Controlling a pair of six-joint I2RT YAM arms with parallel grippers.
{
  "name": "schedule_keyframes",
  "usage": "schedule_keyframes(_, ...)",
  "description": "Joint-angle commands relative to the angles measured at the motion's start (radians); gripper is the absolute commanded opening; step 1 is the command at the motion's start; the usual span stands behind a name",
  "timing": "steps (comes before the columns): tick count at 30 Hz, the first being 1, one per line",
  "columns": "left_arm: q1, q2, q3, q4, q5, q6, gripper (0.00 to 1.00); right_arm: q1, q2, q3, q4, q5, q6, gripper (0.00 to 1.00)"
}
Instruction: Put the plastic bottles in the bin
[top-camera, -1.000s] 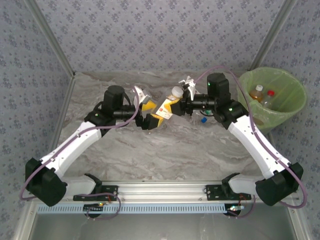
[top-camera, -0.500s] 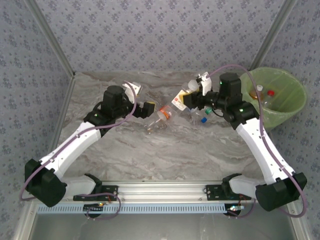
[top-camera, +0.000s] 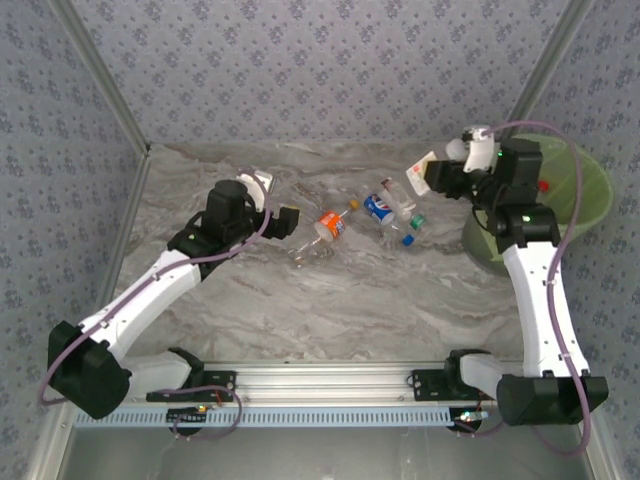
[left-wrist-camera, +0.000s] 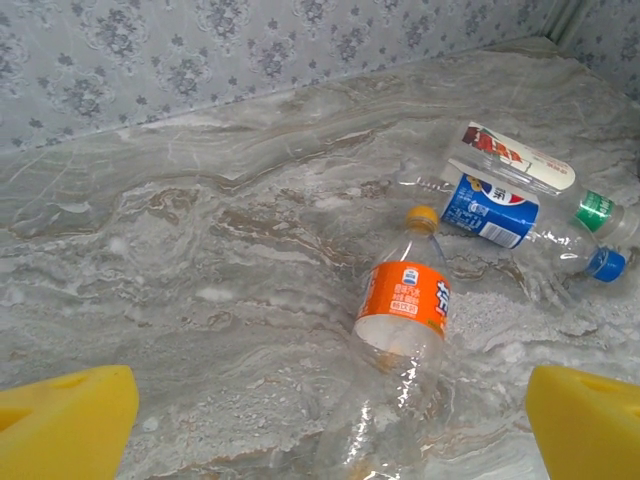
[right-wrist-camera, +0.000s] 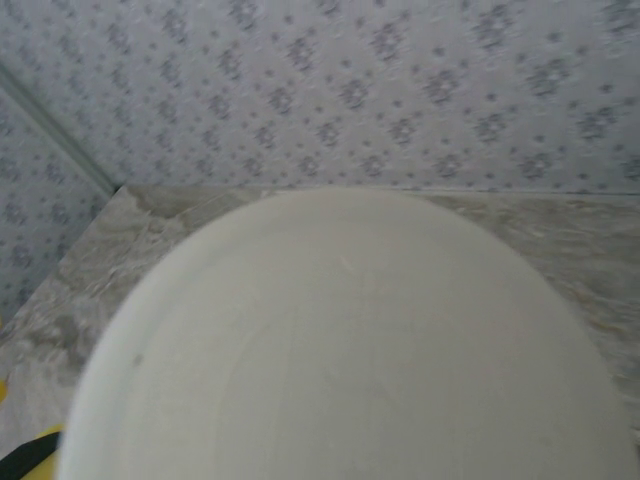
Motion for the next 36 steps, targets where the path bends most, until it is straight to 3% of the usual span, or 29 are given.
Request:
schedule_keyframes(1, 0.007, -0.034, -0.001, -0.016, -0.052, -0.023, 0.99, -0.065, -0.039, 0.068, -0.021, 0.003, 0.031, 0.0)
schedule_keyframes(13, 0.006, -0.071, -0.033, -0.04, -0.118, -0.058, 0.99, -0.292, -0.088, 0.066, 0.144, 0.05, 0.193, 0.0)
schedule_keyframes(30, 0.019, -0.075, -0.051, -0.046, -0.13, -0.068, 0.99, -0.437, -0.153, 0.029, 0.121, 0.397, 0.177, 0.0)
schedule_keyframes(36, 0.027, -0.067, -0.052, -0.048, -0.13, -0.081, 0.99, -0.528, -0.13, 0.016, 0.081, 0.449, 0.204, 0.0)
